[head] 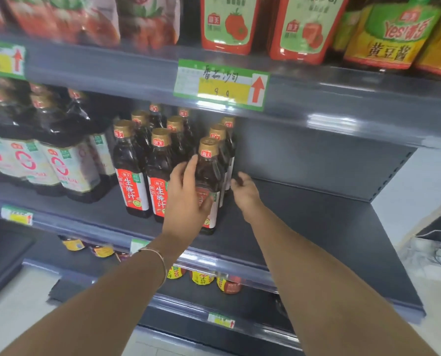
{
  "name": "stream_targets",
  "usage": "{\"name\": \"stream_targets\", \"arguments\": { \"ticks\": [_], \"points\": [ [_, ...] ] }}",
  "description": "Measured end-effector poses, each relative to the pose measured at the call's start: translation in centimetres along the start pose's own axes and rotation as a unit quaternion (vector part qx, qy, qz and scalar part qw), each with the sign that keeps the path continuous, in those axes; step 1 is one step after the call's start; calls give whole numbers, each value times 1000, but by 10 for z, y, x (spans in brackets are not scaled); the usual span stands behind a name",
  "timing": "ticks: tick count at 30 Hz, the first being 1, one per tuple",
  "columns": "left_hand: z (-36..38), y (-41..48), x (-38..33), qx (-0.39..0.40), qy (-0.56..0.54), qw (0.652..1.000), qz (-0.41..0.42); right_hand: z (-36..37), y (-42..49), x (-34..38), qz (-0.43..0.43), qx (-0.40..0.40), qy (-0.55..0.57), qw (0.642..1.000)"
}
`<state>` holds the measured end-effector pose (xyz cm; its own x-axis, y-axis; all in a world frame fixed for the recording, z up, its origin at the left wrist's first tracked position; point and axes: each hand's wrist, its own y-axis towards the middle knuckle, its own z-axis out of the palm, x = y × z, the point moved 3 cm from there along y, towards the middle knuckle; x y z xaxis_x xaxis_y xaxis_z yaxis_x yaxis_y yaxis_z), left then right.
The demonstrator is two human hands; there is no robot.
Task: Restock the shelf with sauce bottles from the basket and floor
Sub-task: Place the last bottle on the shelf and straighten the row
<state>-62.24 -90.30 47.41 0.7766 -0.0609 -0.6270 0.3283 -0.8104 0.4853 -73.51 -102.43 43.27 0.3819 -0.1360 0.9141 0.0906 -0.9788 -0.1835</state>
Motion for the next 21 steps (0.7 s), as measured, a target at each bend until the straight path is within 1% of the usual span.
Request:
{"name": "stream_targets", "arguments": {
  "ticks": [3,6,8,14,17,21],
  "points": [
    [11,-1,2,-24,-18,999,-36,-1,21,-3,-14,23,-28,999],
    [21,-4,3,-31,-28,998,-56,5,37,-8,-27,46,-66,996],
    [26,-6,3,-34,-27,996,-71,11,43,-12,-40,52,-71,995],
    [37,-6,3,-63,-16,993,-102,15,61,-14,-63,36,-61,995],
    [42,-3,5,-71,-1,993,-98,17,71,-17,-81,56,-42,994],
    [45,-2,9,-73,0,993,-92,13,76,-19,-84,49,-20,995]
  ]
}}
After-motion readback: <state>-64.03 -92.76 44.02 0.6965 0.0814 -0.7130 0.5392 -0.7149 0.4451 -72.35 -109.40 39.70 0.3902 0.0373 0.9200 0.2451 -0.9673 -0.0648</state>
